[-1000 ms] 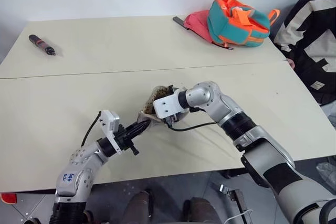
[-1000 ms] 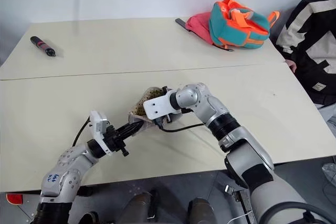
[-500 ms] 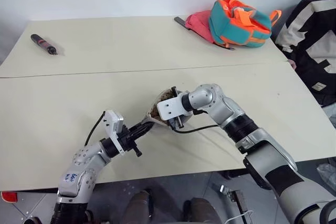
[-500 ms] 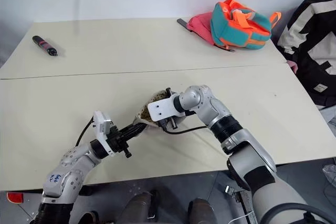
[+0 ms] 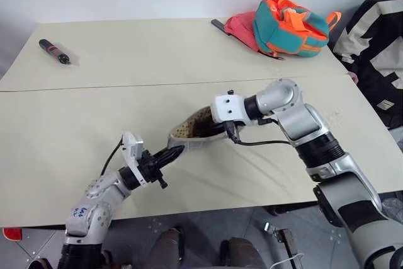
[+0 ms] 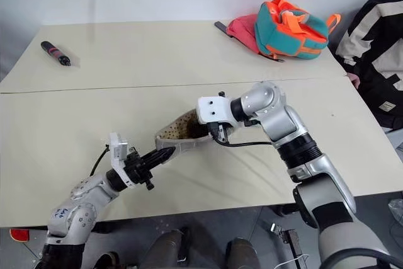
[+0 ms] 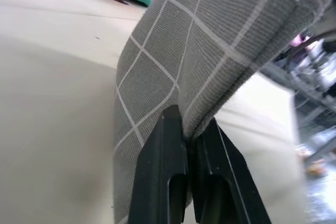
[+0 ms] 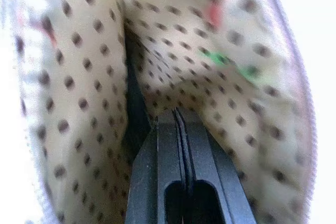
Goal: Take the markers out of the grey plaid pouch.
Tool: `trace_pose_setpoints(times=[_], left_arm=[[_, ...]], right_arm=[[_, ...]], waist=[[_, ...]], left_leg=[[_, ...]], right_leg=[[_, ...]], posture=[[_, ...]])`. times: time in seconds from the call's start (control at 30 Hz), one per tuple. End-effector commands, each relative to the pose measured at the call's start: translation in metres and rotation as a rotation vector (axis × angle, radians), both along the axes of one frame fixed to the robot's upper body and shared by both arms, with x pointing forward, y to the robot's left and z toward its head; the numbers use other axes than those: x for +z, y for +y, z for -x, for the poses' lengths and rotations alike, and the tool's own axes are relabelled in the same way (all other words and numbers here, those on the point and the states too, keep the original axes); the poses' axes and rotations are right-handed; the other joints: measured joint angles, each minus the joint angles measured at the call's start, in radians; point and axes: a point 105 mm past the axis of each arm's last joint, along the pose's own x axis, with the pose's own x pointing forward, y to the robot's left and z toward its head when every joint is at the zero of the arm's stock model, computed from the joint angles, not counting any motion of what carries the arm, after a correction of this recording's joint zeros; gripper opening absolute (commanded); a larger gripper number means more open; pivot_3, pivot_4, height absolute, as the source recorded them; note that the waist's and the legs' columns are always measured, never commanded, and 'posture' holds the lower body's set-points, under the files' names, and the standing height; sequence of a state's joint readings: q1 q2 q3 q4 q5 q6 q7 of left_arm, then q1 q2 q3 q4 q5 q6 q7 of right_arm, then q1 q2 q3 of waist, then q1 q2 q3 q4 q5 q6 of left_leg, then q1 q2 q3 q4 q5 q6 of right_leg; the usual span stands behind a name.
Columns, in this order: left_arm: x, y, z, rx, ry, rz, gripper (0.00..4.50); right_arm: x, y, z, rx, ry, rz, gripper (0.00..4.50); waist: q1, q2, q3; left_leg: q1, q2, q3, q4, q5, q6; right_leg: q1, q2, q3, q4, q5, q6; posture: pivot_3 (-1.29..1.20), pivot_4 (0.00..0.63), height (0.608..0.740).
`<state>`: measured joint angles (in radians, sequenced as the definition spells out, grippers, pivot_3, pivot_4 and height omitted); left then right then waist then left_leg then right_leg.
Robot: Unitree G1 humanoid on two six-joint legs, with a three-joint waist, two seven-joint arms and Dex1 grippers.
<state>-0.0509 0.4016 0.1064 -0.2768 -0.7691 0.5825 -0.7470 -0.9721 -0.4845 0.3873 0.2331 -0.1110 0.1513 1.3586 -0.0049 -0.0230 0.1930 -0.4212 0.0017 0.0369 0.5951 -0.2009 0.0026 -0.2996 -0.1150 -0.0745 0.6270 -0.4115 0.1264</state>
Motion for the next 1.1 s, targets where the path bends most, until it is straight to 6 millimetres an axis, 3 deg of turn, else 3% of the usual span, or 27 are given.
trace_pose_setpoints(times=[0.03, 0.13, 0.23, 0.4, 0.63, 0.93, 1.07, 1.1], left_arm=[[0.014, -0.005, 0.014, -0.120, 0.034, 0.089, 0.00], [0.021, -0.002, 0.013, -0.143, 0.065, 0.146, 0.00], [0.022, 0.003, 0.007, -0.111, 0.097, 0.206, 0.00], [-0.002, 0.006, 0.005, -0.068, 0.109, 0.101, 0.00], [-0.009, 0.010, 0.003, -0.027, 0.101, 0.094, 0.00], [-0.012, 0.006, 0.005, -0.031, 0.118, 0.108, 0.00], [-0.009, 0.004, 0.004, -0.034, 0.112, 0.115, 0.00], [-0.009, 0.004, 0.004, -0.032, 0.109, 0.116, 0.00]], right_arm=[[0.007, 0.006, 0.016, 0.057, 0.039, 0.024, 0.03], [0.002, 0.006, 0.016, 0.051, 0.016, 0.079, 0.58], [-0.002, 0.005, 0.016, 0.046, -0.007, 0.126, 1.57], [-0.019, 0.007, 0.018, 0.053, -0.003, 0.184, 1.57], [-0.052, 0.004, 0.006, 0.038, -0.041, 0.286, 1.57], [-0.054, 0.023, -0.003, 0.027, -0.055, 0.218, 1.57], [-0.074, 0.020, 0.004, 0.041, -0.001, 0.257, 1.57], [-0.078, 0.020, 0.005, 0.043, 0.010, 0.261, 1.40]], waist=[[0.000, 0.000, 0.000], [-0.001, 0.000, 0.000], [0.000, 0.000, 0.000], [0.000, 0.000, 0.000], [0.000, 0.000, 0.000], [-0.004, 0.000, 0.000], [-0.005, 0.000, 0.000], [-0.004, -0.001, 0.000]], left_leg=[[0.000, 0.000, 0.000, 0.000, 0.000, 0.000], [0.000, 0.001, 0.000, 0.000, 0.000, 0.000], [0.000, 0.000, 0.000, 0.000, 0.000, 0.000], [0.000, 0.000, 0.000, 0.000, 0.000, 0.000], [0.000, 0.000, 0.001, 0.000, 0.000, 0.000], [0.001, 0.001, 0.000, 0.000, 0.000, 0.000], [0.002, 0.000, 0.000, 0.000, 0.000, 0.000], [0.002, 0.000, 0.000, 0.000, 0.000, 0.000]], right_leg=[[0.000, 0.000, 0.000, 0.000, 0.000, 0.000], [0.000, 0.000, 0.000, 0.000, 0.000, 0.000], [0.000, 0.000, 0.000, 0.000, 0.000, 0.000], [0.000, 0.001, 0.000, 0.000, 0.000, 0.000], [0.000, 0.001, 0.000, -0.001, 0.000, 0.000], [0.001, 0.001, 0.000, 0.000, 0.000, 0.000], [0.001, 0.001, 0.000, 0.000, 0.000, 0.000], [0.002, 0.000, 0.000, 0.000, 0.000, 0.000]], posture=[[0.00, 0.150, 0.740], [0.00, 0.150, 0.740], [0.00, 0.150, 0.740], [0.00, 0.150, 0.740], [0.00, 0.150, 0.740], [0.00, 0.150, 0.740], [0.00, 0.150, 0.740], [0.00, 0.150, 0.740]])
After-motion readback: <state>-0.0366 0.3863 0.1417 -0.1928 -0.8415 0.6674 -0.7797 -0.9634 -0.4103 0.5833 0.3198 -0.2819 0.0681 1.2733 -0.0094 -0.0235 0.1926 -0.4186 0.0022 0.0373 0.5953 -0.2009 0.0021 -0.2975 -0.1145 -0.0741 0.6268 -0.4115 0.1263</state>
